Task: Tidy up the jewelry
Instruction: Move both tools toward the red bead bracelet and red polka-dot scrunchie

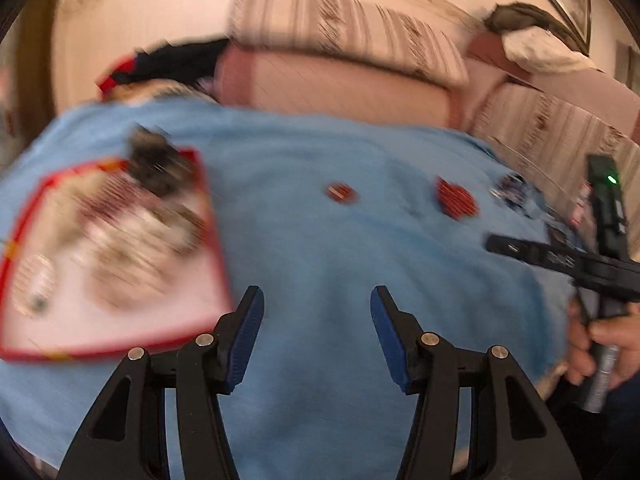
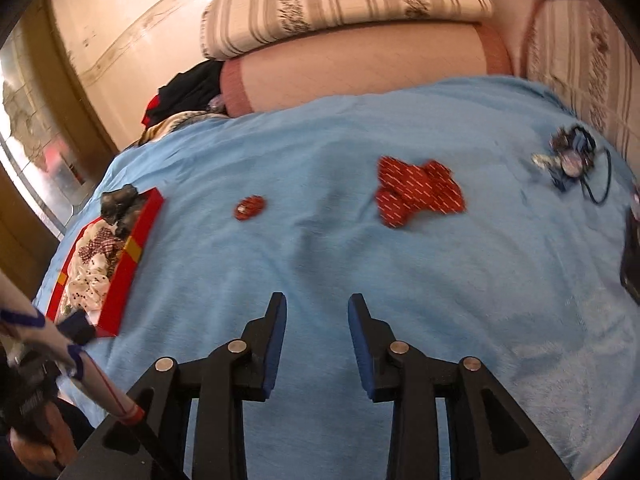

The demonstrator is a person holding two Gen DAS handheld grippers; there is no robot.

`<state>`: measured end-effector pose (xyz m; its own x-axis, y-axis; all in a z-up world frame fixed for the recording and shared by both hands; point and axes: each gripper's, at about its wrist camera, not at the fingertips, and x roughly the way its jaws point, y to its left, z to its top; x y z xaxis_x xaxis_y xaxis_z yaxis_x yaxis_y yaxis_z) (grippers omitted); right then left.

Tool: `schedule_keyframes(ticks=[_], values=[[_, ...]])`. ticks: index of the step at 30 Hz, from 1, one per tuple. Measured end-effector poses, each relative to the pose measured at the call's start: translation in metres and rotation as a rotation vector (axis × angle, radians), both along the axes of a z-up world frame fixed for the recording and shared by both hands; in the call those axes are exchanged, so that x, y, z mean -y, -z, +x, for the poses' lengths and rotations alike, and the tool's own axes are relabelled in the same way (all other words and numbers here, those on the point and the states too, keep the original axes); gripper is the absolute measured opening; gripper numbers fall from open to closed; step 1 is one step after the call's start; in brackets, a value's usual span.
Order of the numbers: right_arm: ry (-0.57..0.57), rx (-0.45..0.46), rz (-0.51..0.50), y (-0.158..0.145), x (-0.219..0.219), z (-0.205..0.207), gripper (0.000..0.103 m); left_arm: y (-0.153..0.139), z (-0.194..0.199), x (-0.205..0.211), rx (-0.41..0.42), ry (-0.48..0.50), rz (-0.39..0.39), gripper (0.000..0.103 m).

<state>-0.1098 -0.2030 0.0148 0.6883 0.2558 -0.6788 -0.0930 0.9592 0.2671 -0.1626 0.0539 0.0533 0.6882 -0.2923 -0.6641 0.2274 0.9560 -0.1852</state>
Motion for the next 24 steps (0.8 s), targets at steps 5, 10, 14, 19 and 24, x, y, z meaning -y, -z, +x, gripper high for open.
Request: schedule_keyframes(ticks=[5,10,14,19,24], values=[[0.006,0.037,0.000,-0.009,0.011,-0.002,0.040,0.015,0.005,0.043,-0.106,0.080,-0.038,0.054],[0.041,0.055,0.031,-0.020,0.035,0.006,0.041,0.006,0.034,0.055,-0.137,0.085,-0.038,0.054],[0.079,0.054,0.042,-0.032,0.055,0.024,0.041,-0.007,0.085,0.061,-0.145,0.062,0.028,0.054],[0.139,0.040,0.100,-0.041,0.085,0.057,0.043,0.003,0.156,0.063,-0.196,0.028,0.062,0.054],[0.140,0.050,0.128,-0.030,0.100,0.069,0.043,0.029,0.210,0.074,-0.244,0.005,0.107,0.054]])
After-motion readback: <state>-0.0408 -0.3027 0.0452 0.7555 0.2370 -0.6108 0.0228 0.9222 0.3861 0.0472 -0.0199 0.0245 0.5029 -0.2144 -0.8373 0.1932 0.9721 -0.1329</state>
